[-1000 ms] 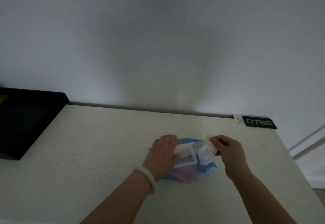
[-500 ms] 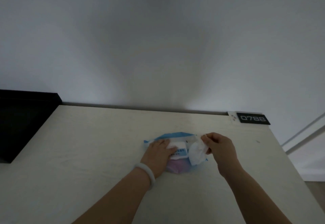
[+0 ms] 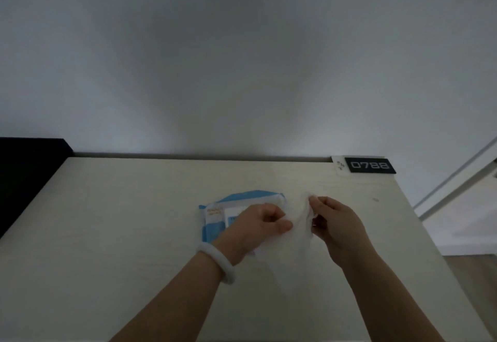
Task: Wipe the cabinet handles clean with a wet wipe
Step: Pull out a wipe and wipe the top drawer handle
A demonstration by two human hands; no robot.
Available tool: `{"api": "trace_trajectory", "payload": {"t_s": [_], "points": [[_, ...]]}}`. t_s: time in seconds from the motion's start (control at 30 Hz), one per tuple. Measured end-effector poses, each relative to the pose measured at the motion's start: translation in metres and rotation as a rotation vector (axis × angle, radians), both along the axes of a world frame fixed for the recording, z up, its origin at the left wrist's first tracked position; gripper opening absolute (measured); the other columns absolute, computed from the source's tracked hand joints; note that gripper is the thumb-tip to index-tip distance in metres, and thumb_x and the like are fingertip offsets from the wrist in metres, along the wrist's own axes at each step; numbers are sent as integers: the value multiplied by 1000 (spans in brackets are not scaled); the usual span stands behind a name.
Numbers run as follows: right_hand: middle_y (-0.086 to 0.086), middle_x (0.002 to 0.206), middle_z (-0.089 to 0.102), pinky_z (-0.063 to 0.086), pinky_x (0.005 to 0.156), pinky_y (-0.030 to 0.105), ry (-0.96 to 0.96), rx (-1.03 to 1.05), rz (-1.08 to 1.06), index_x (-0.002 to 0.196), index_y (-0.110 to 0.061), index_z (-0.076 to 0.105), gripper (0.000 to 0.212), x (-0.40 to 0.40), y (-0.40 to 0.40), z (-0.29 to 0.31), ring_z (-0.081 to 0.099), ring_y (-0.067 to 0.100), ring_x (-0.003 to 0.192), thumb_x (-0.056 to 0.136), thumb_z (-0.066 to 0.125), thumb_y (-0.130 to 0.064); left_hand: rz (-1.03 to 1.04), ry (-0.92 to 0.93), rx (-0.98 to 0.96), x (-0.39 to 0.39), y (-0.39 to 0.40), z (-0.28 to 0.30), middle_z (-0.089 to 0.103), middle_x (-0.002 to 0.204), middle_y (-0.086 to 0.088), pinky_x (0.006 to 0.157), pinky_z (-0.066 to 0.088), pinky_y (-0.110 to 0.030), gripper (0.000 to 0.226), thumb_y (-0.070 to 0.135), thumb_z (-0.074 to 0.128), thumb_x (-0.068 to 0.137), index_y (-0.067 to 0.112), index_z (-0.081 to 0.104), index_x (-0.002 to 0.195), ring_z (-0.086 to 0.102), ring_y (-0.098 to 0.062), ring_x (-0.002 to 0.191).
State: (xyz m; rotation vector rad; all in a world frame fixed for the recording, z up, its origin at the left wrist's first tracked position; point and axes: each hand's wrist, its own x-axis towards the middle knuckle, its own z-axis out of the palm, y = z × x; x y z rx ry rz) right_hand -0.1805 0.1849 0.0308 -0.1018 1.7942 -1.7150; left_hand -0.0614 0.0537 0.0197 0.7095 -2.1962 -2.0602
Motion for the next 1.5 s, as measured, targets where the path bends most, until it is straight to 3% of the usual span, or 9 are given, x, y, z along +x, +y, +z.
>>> {"api": "trace_trajectory", "payload": {"t_s": [0.23, 0.53, 0.73, 0.9, 0.97, 1.2, 1.33, 1.43, 1.5], "points": [[9, 98, 74, 49, 88, 43, -360, 53, 169, 108, -10, 69, 55, 33, 41, -23, 67, 27, 97, 81, 58, -57, 219, 36, 281, 5, 41, -6, 62, 79, -8, 61, 46, -28, 10, 14, 64, 92, 14, 60, 83, 57, -21, 74], [16, 117, 68, 50, 94, 41, -413, -295, -56, 123, -1, 61, 46, 102, 110, -29, 63, 32, 111, 82, 61, -21, 151, 28, 284, 37, 94, -12, 70, 97, -23, 80, 50, -46, 21, 11, 68, 89, -1, 59, 105, 62, -30, 84], [27, 127, 59, 51, 95, 46, -444, -514, -262, 127, 11, 53, 44, 162, 164, -44, 57, 39, 119, 87, 56, -9, 139, -22, 340, 89, 125, -34, 70, 86, -15, 62, 52, -31, 25, 3, 73, 83, 6, 63, 106, 62, -23, 70], [25, 130, 57, 45, 99, 56, -630, -482, -258, 129, 3, 56, 78, 213, 211, -58, 53, 42, 122, 62, 90, -15, 59, -52, 399, 124, 156, -55, 66, 79, -13, 64, 49, -31, 24, 0, 69, 84, 12, 69, 104, 58, -23, 69], [24, 118, 62, 54, 87, 55, -700, -450, -268, 120, 2, 63, 56, 222, 223, -62, 60, 42, 107, 73, 83, -21, -14, -44, 384, 128, 168, -58, 68, 83, -12, 63, 49, -29, 22, 0, 68, 86, 13, 70, 104, 60, -21, 71], [9, 88, 66, 49, 75, 38, -134, 238, -520, 83, -16, 64, 19, 193, 249, -86, 62, 25, 81, 98, 52, -14, -111, 140, -707, 99, 159, -79, 65, 111, -5, 95, 41, -24, 21, 9, 58, 94, 12, 69, 111, 58, -17, 105], [10, 85, 63, 54, 80, 47, -33, 537, -409, 81, -17, 51, 23, 165, 252, -113, 62, 32, 81, 85, 50, -40, -326, 38, -981, 65, 148, -95, 44, 149, -11, 117, 29, -42, 65, 53, 24, 95, 14, 55, 137, 38, -28, 140], [12, 93, 55, 47, 72, 20, -81, 431, -405, 103, -3, 50, 18, 151, 238, -118, 53, 22, 82, 99, 42, -19, -511, -41, -1235, 49, 143, -104, 22, 161, -6, 120, 11, -43, 96, 70, -16, 85, 22, 35, 151, 17, -28, 150], [17, 116, 51, 39, 79, 23, -171, 381, -328, 123, 5, 44, 28, 145, 231, -130, 50, 23, 96, 100, 41, -11, -584, -52, -1335, 45, 136, -110, 18, 162, -5, 119, 8, -45, 89, 65, -18, 87, 25, 26, 153, 16, -28, 150]]}}
